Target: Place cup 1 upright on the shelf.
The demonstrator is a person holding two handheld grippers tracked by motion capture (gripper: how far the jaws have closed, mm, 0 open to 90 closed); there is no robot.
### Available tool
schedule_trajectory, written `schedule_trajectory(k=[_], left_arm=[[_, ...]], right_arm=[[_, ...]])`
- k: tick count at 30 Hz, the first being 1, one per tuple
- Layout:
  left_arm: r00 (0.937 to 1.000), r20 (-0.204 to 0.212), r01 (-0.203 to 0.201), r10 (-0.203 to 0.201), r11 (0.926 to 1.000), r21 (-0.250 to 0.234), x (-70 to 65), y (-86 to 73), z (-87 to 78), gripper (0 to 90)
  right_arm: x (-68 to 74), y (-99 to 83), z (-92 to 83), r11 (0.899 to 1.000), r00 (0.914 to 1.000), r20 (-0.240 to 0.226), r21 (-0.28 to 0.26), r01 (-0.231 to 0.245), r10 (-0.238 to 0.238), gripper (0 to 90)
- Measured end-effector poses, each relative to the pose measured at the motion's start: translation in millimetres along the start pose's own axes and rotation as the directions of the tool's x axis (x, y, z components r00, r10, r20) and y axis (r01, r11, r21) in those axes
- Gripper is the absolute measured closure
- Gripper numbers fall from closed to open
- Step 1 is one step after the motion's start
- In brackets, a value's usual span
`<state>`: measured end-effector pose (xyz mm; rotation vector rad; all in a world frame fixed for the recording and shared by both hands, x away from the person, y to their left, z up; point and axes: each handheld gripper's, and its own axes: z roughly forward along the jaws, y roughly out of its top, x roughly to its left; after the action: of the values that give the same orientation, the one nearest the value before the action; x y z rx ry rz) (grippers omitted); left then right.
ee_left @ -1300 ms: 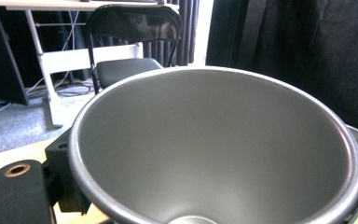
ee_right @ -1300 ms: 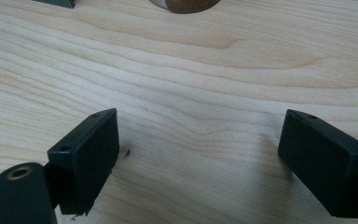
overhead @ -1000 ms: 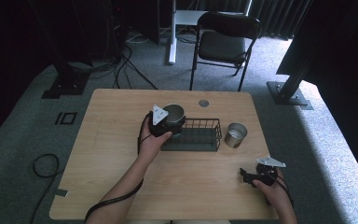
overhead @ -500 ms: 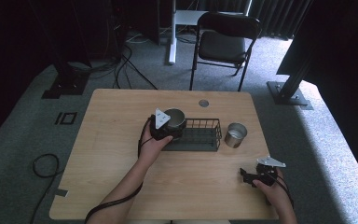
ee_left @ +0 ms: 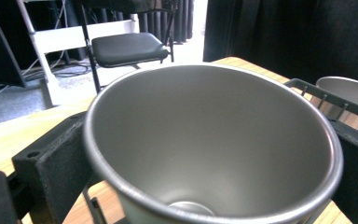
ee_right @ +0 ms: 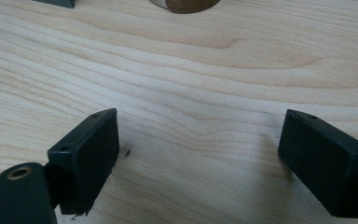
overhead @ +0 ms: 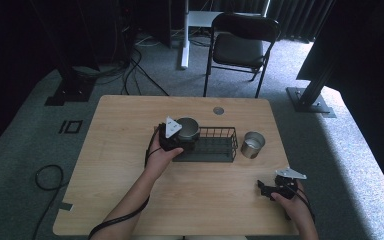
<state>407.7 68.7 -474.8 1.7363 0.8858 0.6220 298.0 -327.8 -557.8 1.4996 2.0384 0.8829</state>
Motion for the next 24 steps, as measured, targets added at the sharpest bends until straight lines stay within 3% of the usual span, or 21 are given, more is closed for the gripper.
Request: schedule_trajectory(k=[13, 24], left_arm=[[0.9995, 0.014, -0.028, 0.027, 0.9992, 0.028, 1.6, 0.0, -18.9, 2.7], [0.9995, 0.018, -0.026, 0.026, 0.9990, 0.037, 9.7, -5.9, -37.6, 2.7]], right_arm=[[-0.1, 0.0, 0.0, 1.000, 1.0000, 0.000, -0.001, 0.002, -0.002, 12.0], [0.1, 0.0, 0.0, 1.000, 1.0000, 0.000, 0.000, -0.001, 0.001, 12.0]])
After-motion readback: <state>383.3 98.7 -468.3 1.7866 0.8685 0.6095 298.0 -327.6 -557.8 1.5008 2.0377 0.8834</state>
